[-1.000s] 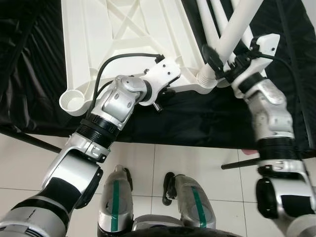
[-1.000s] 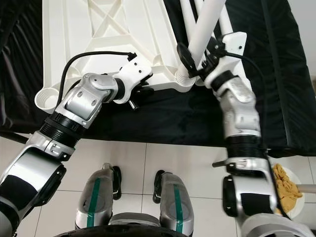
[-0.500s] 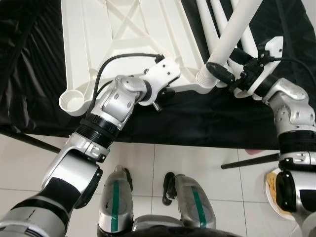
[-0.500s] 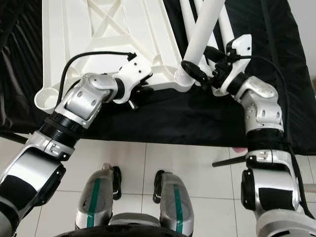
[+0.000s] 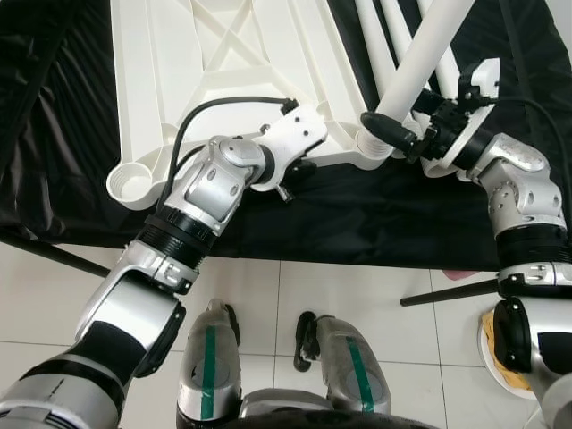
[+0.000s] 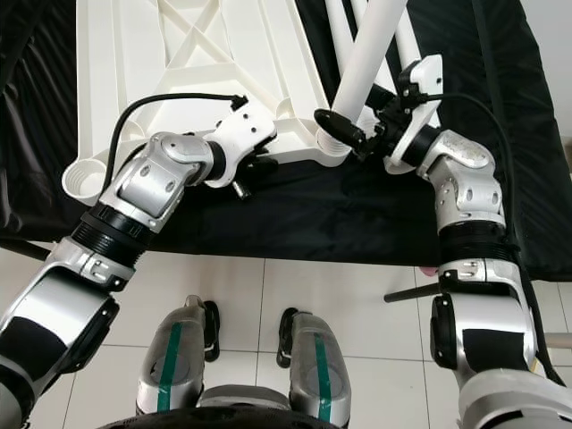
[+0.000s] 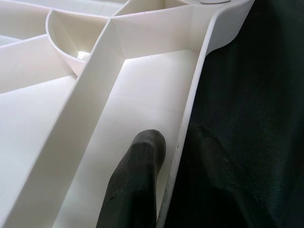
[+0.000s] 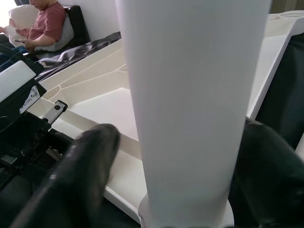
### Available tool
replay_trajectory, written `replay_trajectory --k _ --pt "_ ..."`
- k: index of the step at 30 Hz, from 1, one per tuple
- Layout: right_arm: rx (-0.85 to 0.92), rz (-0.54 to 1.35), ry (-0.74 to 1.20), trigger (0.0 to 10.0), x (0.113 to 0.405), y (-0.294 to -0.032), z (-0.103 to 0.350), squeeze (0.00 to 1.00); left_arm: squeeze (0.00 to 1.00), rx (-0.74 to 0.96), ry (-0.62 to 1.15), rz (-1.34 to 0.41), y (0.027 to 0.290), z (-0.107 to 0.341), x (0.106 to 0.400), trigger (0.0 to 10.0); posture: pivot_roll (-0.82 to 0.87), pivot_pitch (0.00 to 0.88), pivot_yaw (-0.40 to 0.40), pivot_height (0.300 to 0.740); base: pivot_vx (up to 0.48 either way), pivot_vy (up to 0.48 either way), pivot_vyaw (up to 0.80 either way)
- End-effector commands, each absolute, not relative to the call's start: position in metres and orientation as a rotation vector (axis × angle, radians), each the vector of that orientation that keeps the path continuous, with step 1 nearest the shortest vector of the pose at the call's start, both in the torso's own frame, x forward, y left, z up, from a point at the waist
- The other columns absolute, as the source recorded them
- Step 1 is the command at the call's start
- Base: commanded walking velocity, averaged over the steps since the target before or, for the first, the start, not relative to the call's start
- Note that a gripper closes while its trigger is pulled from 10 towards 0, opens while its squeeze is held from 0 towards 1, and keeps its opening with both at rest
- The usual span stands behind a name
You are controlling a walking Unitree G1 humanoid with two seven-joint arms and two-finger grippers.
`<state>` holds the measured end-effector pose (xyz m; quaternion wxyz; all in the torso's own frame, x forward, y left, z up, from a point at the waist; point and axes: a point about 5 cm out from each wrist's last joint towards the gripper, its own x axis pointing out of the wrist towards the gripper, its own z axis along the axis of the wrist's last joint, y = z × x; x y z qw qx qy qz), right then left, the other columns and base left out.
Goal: Building children table
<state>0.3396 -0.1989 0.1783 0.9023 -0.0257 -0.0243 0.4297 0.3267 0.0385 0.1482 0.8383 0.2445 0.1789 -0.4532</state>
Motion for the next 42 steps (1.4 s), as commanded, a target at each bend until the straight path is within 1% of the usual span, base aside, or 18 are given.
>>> replay_trajectory --k 1,13,14,17,18,21,23,24,25,26,29,30,33,38,42 --pt "-0.079 0.878 -0.029 0.0 0.342 -0.2 0.176 0.0 0.0 0.556 0.389 -0.904 0.044 0.146 0.329 10.0 0.06 0.082 -0.024 0.74 0.0 0.0 0.0" --pt "-0.054 0.915 -0.014 0.0 0.334 -0.194 0.175 0.0 0.0 0.563 0.39 -0.915 0.043 0.145 0.326 10.0 0.06 0.094 -0.033 0.74 0.0 0.0 0.0" --pt "-0.062 0.905 -0.026 8.9 0.332 -0.189 0.175 0.0 0.0 0.559 0.391 -0.914 0.043 0.145 0.326 10.0 0.07 0.097 -0.035 0.74 0.0 0.0 0.0" --pt "-0.068 0.898 -0.035 8.9 0.33 -0.186 0.175 0.0 0.0 0.557 0.393 -0.913 0.043 0.145 0.325 10.0 0.07 0.097 -0.035 0.74 0.0 0.0 0.0" --pt "-0.051 0.888 -0.043 10.0 0.329 -0.182 0.175 0.0 0.0 0.548 0.396 -0.91 0.043 0.145 0.325 10.0 0.07 0.099 -0.036 0.74 0.0 0.0 0.0" --pt "-0.03 0.866 -0.066 10.0 0.325 -0.175 0.174 0.0 0.0 0.532 0.4 -0.905 0.043 0.146 0.324 10.0 0.07 0.105 -0.032 0.74 0.0 0.0 0.0" --pt "-0.015 0.802 -0.103 10.0 0.32 -0.166 0.173 0.0 0.0 0.507 0.406 -0.895 0.041 0.147 0.323 10.0 0.06 0.108 -0.03 0.74 0.0 0.0 0.0" --pt "-0.015 0.802 -0.103 10.0 0.32 -0.166 0.173 0.0 0.0 0.507 0.406 -0.895 0.041 0.147 0.323 10.0 0.06 0.108 -0.03 0.74 0.0 0.0 0.0" --pt "-0.001 0.76 -0.114 10.0 0.318 -0.163 0.172 0.0 0.0 0.499 0.409 -0.894 0.04 0.147 0.322 10.0 0.06 0.11 -0.029 0.74 0.0 0.0 0.0" --pt "-0.001 0.76 -0.114 10.0 0.318 -0.163 0.172 0.0 0.0 0.499 0.409 -0.894 0.04 0.147 0.322 10.0 0.06 0.11 -0.029 0.74 0.0 0.0 0.0" --pt "0.029 0.658 -0.13 10.0 0.314 -0.157 0.168 0.0 0.0 0.481 0.416 -0.89 0.039 0.147 0.32 10.0 0.06 0.113 -0.026 0.74 0.0 0.0 0.0" --pt "0.029 0.658 -0.13 10.0 0.314 -0.157 0.168 0.0 0.0 0.481 0.416 -0.89 0.039 0.147 0.32 10.0 0.06 0.113 -0.026 0.74 0.0 0.0 0.0" --pt "0.065 0.57 -0.154 10.0 0.31 -0.153 0.167 0.0 0.0 0.468 0.422 -0.877 0.039 0.149 0.319 10.0 0.06 0.114 -0.025 0.74 0.0 0.0 0.0" --pt "0.087 0.512 -0.169 10.0 0.308 -0.151 0.168 0.0 0.0 0.459 0.425 -0.866 0.04 0.151 0.32 10.0 0.07 0.113 -0.025 0.74 0.0 0.0 0.0" --pt "0.101 0.434 -0.183 10.0 0.303 -0.14 0.171 0.0 0.0 0.454 0.426 -0.856 0.042 0.153 0.319 10.0 0.07 0.11 -0.028 0.74 0.0 0.0 0.0"
